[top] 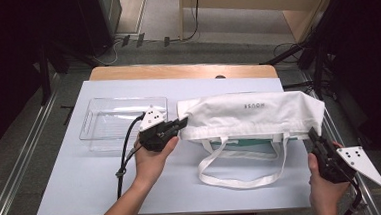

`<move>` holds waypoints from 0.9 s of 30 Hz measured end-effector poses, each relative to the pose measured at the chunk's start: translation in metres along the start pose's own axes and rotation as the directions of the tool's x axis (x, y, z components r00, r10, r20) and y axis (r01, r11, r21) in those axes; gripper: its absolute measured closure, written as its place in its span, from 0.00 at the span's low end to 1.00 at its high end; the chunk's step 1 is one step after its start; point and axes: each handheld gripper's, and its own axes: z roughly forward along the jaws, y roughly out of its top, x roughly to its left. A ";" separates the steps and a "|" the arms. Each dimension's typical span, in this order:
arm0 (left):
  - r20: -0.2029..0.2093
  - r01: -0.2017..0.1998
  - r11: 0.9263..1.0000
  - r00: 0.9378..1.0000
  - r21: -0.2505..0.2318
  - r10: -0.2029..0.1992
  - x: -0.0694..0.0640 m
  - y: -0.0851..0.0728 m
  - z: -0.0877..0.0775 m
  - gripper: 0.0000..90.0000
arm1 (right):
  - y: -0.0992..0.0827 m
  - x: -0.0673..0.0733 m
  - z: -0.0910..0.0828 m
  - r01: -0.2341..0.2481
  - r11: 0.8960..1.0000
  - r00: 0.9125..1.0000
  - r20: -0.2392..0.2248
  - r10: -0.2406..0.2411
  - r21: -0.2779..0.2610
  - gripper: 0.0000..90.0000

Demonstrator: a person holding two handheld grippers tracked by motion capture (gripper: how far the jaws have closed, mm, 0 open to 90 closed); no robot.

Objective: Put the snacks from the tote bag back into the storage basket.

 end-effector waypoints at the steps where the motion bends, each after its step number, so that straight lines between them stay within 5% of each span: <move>1: 0.000 0.000 1.000 1.000 0.000 0.000 0.000 0.000 0.000 0.98 | 0.000 0.000 0.000 0.000 1.000 1.000 0.000 0.000 0.000 0.86; 2: 0.003 0.011 1.000 1.000 0.001 -0.011 -0.001 -0.007 0.002 0.97 | 0.004 -0.007 -0.003 -0.050 0.999 0.999 0.010 0.050 -0.008 0.59; 3: 0.003 0.011 1.000 1.000 0.001 -0.011 -0.001 -0.007 0.002 0.97 | 0.008 -0.009 -0.004 -0.073 0.997 0.996 0.055 0.074 -0.024 0.44; 4: 0.005 0.003 1.000 1.000 0.018 -0.003 -0.002 -0.008 0.004 0.96 | 0.017 -0.012 -0.006 -0.113 0.992 0.985 0.121 0.119 -0.056 0.40; 5: 0.005 0.003 1.000 1.000 0.018 -0.003 -0.002 -0.008 0.004 0.96 | 0.017 -0.012 -0.006 -0.113 0.992 0.985 0.121 0.119 -0.056 0.40; 6: 0.005 -0.003 1.000 1.000 0.017 0.002 -0.002 -0.008 0.003 0.96 | 0.030 -0.020 -0.003 -0.173 0.983 0.980 0.088 0.179 -0.067 0.37; 8: 0.015 0.009 1.000 1.000 0.009 -0.009 -0.001 -0.008 0.002 0.96 | 0.038 -0.027 0.015 -0.198 0.978 0.979 0.049 0.195 0.063 0.34; 9: 0.015 0.009 1.000 1.000 0.009 -0.009 -0.001 -0.008 0.002 0.97 | 0.038 -0.027 0.015 -0.198 0.978 0.979 0.049 0.195 0.063 0.34; 10: 0.018 0.009 1.000 1.000 0.011 -0.010 0.000 -0.008 0.002 0.97 | 0.034 -0.031 0.031 -0.236 0.954 0.969 -0.029 0.245 0.184 0.45; 11: 0.018 0.009 1.000 1.000 0.011 -0.010 0.000 -0.008 0.002 0.97 | 0.029 -0.030 0.035 -0.239 0.945 0.965 -0.050 0.256 0.224 0.59; 13: 0.020 0.009 1.000 1.000 0.006 -0.010 0.000 -0.008 0.002 0.98 | 0.026 -0.029 0.037 -0.227 0.946 0.966 -0.067 0.249 0.232 0.69; 14: 0.019 0.004 1.000 1.000 0.004 -0.004 0.000 -0.007 0.002 0.98 | 0.020 -0.024 0.035 -0.177 0.960 0.976 -0.085 0.199 0.216 0.86; 15: 0.020 0.003 1.000 1.000 0.004 -0.003 -0.001 -0.006 0.001 0.99 | 0.020 -0.022 0.033 -0.159 0.966 0.980 -0.087 0.180 0.206 0.90; 17: 0.013 -0.007 1.000 1.000 -0.009 0.007 -0.001 0.002 0.000 0.99 | 0.022 -0.020 0.029 -0.146 0.973 0.983 -0.083 0.163 0.178 0.94; 21: -0.004 -0.040 0.998 0.999 -0.056 0.040 -0.004 0.025 -0.010 0.99 | 0.033 -0.007 0.011 -0.052 0.999 0.997 -0.051 0.052 -0.002 0.96; 27: -0.008 -0.024 0.993 1.000 -0.119 0.023 0.002 0.040 -0.025 0.99 | 0.034 0.005 -0.003 -0.039 0.996 0.998 -0.059 0.034 -0.082 0.96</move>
